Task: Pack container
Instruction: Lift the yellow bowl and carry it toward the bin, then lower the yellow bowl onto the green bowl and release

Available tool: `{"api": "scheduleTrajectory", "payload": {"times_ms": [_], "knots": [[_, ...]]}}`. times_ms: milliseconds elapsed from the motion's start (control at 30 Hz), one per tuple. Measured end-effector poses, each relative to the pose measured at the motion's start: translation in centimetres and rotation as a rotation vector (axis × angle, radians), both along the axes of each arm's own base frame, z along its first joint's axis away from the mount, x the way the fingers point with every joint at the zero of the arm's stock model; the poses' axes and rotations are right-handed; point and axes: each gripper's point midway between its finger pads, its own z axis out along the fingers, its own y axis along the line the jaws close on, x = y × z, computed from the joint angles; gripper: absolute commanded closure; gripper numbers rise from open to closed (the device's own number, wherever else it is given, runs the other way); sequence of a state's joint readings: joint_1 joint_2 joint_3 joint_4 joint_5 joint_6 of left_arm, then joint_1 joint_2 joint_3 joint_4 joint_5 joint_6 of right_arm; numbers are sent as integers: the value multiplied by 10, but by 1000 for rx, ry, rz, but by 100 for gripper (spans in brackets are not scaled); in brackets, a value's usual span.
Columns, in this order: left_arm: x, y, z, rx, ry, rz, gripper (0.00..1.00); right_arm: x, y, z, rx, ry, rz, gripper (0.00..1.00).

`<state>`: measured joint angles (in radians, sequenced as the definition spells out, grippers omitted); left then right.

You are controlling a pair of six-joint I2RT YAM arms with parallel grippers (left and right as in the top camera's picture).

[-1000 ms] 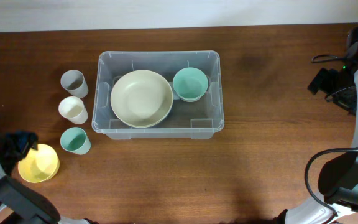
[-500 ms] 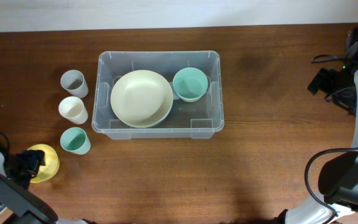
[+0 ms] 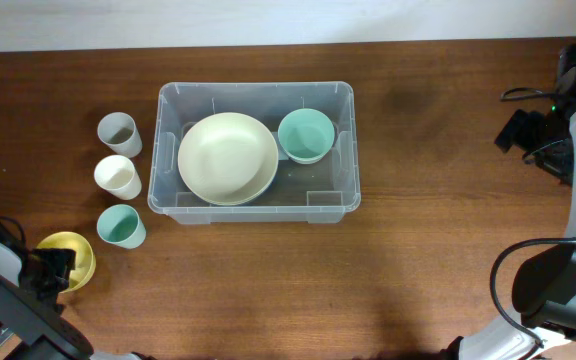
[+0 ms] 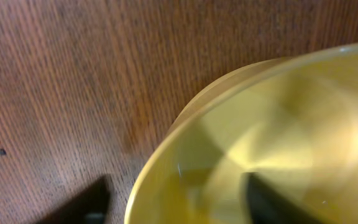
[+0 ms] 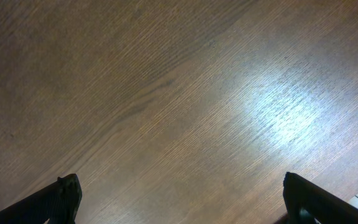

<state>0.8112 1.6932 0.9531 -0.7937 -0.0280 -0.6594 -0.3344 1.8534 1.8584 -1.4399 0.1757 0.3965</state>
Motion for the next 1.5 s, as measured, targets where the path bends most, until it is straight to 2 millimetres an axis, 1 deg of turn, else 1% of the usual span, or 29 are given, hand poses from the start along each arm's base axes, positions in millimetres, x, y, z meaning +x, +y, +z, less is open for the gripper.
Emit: {"api": "scheduleTrajectory", "payload": {"times_ms": [33,67,100,133,333,500,567,600,633,700,733,800,833,867,900,933,967,1000,1067,1100,1133,1167,1233,1267,1300,1333,1400,1433,1500], "knots": [[1,0,0,1,-3,0,83,0,0,0,0,0,0,1],[1,1,0,3,-5,0,90,0,0,0,0,0,0,1],[1,1,0,4,-6,0,97,0,0,0,0,0,0,1],[2,2,0,6,-10,2,99,0,0,0,0,0,0,1],[15,10,7,48,-73,-2,99,0,0,0,0,0,0,1],[24,27,12,102,-118,12,99,0,0,0,0,0,0,1],[30,38,22,124,-137,15,99,0,0,0,0,0,0,1],[37,46,32,146,-157,8,99,0,0,0,0,0,0,1],[48,56,47,173,-189,-4,99,0,0,0,0,0,0,1],[73,75,83,225,-279,-41,99,0,0,0,0,1,1,1],[89,84,107,258,-340,-67,99,0,0,0,0,0,0,1],[119,92,157,313,-461,-132,99,0,0,0,0,0,0,1],[133,92,182,340,-520,-170,99,0,0,0,0,0,0,1],[149,84,210,363,-583,-229,99,0,0,0,0,0,0,1],[162,75,231,381,-632,-279,99,0,0,0,0,0,0,1],[179,58,257,399,-690,-351,99,0,0,0,0,0,0,1],[196,35,282,419,-746,-437,99,0,0,0,0,0,0,1],[209,13,301,429,-793,-510,99,0,0,0,0,0,0,1],[237,-50,334,437,-885,-692,99,0,0,0,0,0,0,1],[247,-77,344,435,-917,-761,99,0,0,0,0,0,0,1],[257,-119,354,425,-959,-857,99,0,0,0,0,0,0,1],[263,-152,357,410,-980,-928,99,0,0,0,0,0,0,1],[270,-218,354,374,-997,-1065,99,0,0,0,0,0,0,1],[272,-242,350,365,-996,-1113,99,0,0,0,1,0,0,1],[275,-276,344,347,-999,-1180,99,0,0,0,0,0,0,1],[278,-300,335,336,-991,-1229,99,0,0,0,0,0,0,1],[285,-333,316,313,-974,-1290,99,0,0,0,0,0,0,1],[289,-350,302,297,-955,-1321,99,0,0,0,0,0,0,1],[297,-379,265,254,-898,-1376,99,0,0,0,0,0,0,1]]}}
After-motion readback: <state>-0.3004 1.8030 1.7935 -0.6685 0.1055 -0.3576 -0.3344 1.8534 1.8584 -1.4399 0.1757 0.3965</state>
